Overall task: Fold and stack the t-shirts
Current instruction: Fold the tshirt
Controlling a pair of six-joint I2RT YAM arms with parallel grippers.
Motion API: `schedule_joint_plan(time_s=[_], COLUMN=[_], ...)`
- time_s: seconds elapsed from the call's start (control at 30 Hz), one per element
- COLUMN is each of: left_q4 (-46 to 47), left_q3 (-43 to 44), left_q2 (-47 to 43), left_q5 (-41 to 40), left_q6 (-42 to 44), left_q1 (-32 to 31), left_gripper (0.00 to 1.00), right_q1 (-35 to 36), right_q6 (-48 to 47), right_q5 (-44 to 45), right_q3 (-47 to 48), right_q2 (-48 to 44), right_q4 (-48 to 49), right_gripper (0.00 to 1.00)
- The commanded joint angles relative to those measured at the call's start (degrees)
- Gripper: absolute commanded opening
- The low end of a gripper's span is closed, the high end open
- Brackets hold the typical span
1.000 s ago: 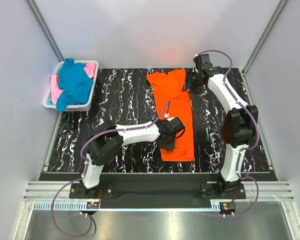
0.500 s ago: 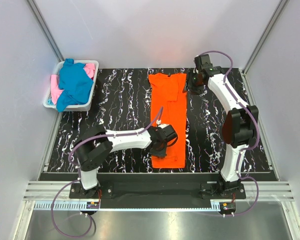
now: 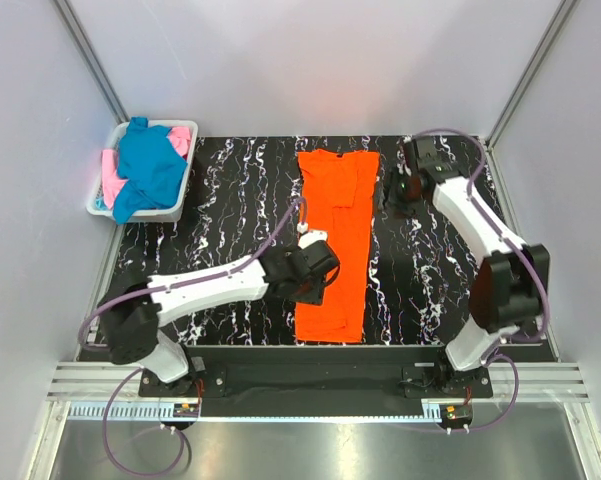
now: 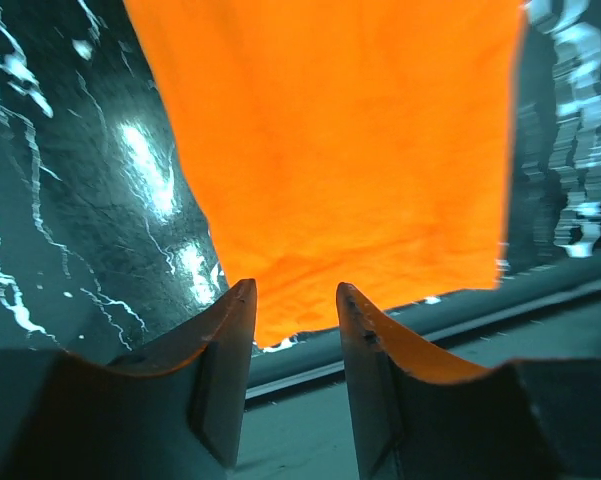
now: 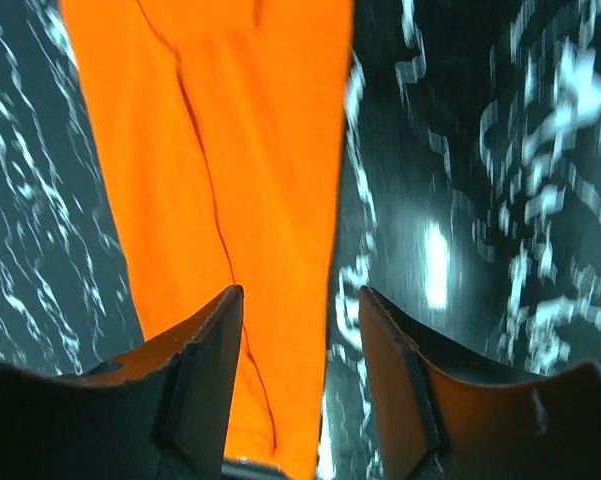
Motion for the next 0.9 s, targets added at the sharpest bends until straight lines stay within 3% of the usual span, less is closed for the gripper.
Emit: schedule_joint_plan(time_s=[0.0,0.13,0.3,0.47,0.87], left_q4=[0.2,1.3,9.6,24.6,35.3], left_q3=[0.8,-5.5,-14.9,-28.5,-32.4], left_q2=[-4.9,-7.6,-12.1,-17.8,-15.3], left_q5=[-3.7,-2.2,5.5,20.4,31.6], left_q6=[-0.4,-4.7,-7.2,-9.0,-10.6], left_q1=[0.0,0.4,3.8,10.6,12.7], left_gripper=[0.44,0.44,0.45,0.46,0.46], right_q1=[0.0,2.5,10.7,15.8,20.9], right_q6=[3.7,7.5,14.9,21.6,28.2], right_q5=[-2.6,-6.2,-3.5,-3.4,-3.9], right_q3=[-9.5,-26.1,-37.1,-43.1,-51.3], right_q2=[-8.9,-17.3,-26.4,-34.8,-36.8], right_q4=[3.4,6.9,7.9,9.1,13.3], right_gripper=[0.58,0.6,0.63,0.64,0.65])
